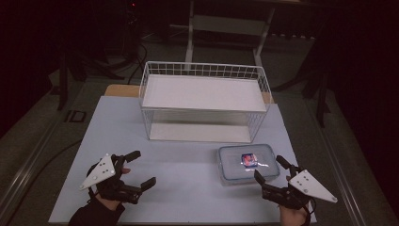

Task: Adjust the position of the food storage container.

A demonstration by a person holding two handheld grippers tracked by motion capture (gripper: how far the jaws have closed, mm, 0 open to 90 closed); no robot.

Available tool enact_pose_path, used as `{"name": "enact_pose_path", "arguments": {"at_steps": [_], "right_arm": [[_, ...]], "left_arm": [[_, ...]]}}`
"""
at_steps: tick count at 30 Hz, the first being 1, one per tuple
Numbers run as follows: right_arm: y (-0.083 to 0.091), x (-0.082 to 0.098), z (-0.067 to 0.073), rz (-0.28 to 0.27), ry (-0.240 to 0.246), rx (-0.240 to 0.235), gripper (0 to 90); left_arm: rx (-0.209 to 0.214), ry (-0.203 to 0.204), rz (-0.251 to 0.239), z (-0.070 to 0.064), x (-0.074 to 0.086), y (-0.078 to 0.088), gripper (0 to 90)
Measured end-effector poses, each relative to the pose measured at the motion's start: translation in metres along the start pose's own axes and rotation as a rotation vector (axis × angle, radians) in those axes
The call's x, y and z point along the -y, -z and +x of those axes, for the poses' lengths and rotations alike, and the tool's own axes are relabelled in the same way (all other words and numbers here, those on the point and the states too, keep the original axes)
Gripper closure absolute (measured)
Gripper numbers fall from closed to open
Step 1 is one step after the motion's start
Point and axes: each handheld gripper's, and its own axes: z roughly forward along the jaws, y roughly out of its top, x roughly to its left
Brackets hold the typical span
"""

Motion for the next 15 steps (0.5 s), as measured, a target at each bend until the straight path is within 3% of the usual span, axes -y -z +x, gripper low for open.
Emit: {"name": "enact_pose_path", "arguments": {"at_steps": [7, 12, 15], "right_arm": [[0.0, -0.012, -0.001, -0.019, -0.011, -0.062, 11.8], [-0.002, -0.017, -0.005, -0.026, -0.019, -0.059, 11.7], [-0.005, -0.023, -0.012, -0.021, -0.02, -0.046, 11.6]], "left_arm": [[0.002, 0.005, 0.004, 0.0, -0.005, 0.001, 0.0], [-0.01, -0.004, 0.021, 0.003, -0.005, 0.001, 0.0], [-0.021, 0.013, 0.022, 0.006, -0.004, 0.001, 0.0]]}}
